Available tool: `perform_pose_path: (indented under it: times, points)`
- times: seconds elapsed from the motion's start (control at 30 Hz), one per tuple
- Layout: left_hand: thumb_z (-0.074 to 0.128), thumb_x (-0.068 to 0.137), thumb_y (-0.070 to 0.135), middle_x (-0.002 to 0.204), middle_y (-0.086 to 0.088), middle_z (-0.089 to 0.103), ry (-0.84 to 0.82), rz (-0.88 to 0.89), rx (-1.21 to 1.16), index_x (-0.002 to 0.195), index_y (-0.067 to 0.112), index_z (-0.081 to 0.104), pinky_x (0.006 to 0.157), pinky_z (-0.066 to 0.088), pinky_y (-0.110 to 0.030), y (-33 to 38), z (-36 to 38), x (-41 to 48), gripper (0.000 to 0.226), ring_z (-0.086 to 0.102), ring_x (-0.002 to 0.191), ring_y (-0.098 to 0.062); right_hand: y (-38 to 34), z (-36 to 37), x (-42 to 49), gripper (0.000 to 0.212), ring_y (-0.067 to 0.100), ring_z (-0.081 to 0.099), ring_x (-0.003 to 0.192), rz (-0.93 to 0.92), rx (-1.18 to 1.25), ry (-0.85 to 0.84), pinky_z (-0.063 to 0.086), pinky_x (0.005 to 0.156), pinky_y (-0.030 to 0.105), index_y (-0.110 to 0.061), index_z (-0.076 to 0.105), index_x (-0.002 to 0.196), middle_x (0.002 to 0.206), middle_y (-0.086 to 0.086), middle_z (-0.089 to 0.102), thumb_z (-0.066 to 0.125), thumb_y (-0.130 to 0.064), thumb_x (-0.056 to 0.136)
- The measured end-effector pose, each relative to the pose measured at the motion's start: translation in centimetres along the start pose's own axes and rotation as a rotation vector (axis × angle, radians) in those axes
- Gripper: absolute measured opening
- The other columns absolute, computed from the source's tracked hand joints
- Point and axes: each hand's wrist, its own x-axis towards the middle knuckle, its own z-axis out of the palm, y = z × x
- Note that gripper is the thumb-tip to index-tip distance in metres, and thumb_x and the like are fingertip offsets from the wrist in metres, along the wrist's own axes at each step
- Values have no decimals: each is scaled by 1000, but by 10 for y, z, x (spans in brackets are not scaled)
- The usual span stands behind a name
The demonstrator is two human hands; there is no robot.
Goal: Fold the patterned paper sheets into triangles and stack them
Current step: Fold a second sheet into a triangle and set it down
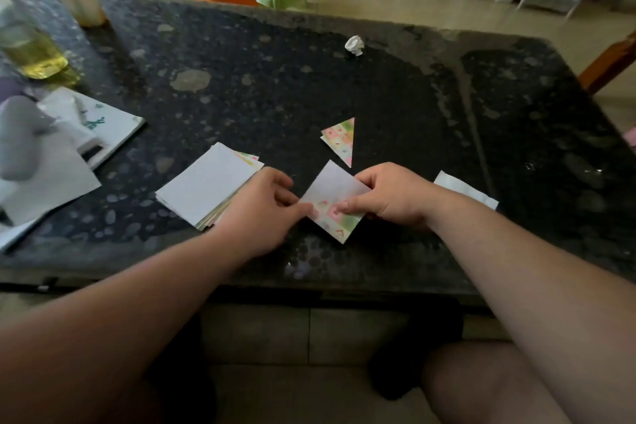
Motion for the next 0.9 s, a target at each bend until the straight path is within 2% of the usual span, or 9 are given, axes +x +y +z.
perform_pose_path:
  times: [0.07,0.2,0.3,0.37,0.47,0.57,0.67,0.77,0.9]
  points:
    - [77,90,26,82,8,77,-73,-14,-148,116,26,58,70,56,-28,4,-3,7,32,72,76,-13,8,2,-3,20,6,68,64,4,176,12,47,54,19,-19,80,93,82,-5,79,90,-28,79]
    - [70,93,4,80,-12,75,-164,-141,-497,103,1,69,66,62,-30,12,1,14,10,69,65,-15,17,5,-3,23,8,60,65,42,233,-2,41,55,22,-20,80,94,84,-2,79,90,-31,77]
    - [67,93,-1,89,-18,74,-279,-251,-662,102,-2,68,62,60,-29,13,0,19,9,70,69,-18,20,-1,-1,14,13,64,70,45,313,10,42,54,22,-19,78,96,90,2,79,84,-21,84]
    - [64,93,-5,87,-18,74,-323,-248,-726,100,-1,68,62,60,-28,11,-2,21,8,70,69,-19,24,-4,0,6,13,61,65,1,407,21,40,51,21,-18,77,90,83,3,76,78,-12,89]
    - [56,95,-12,80,-18,71,-318,-198,-751,91,-2,68,63,60,-28,9,-4,23,16,69,68,-20,29,-7,2,19,11,54,58,-63,478,2,35,49,21,-18,80,89,75,4,71,72,-2,92]
    - [52,96,-14,79,-19,69,-299,-146,-721,89,-4,68,65,60,-27,8,-4,24,20,69,70,-21,29,-8,2,28,11,57,59,-78,496,-18,40,51,21,-18,82,87,76,5,72,66,4,94]
    - [56,95,-13,85,-18,70,-270,-97,-695,96,-2,68,65,59,-26,10,-2,22,16,67,70,-19,28,-9,2,34,14,59,61,-79,565,-39,43,52,22,-18,81,88,80,6,74,57,5,96]
    - [61,92,-11,95,-16,74,-259,-100,-719,111,1,67,65,58,-25,12,3,22,23,65,72,-17,26,-10,2,24,18,62,69,-57,658,-70,45,52,25,-13,75,102,87,8,73,55,-7,90]
    - [71,90,1,93,-12,75,-289,-163,-629,97,4,74,72,55,-28,12,8,23,8,63,78,-16,23,-5,2,23,25,71,91,-66,565,-106,51,75,35,-9,75,112,103,12,77,71,-17,91]
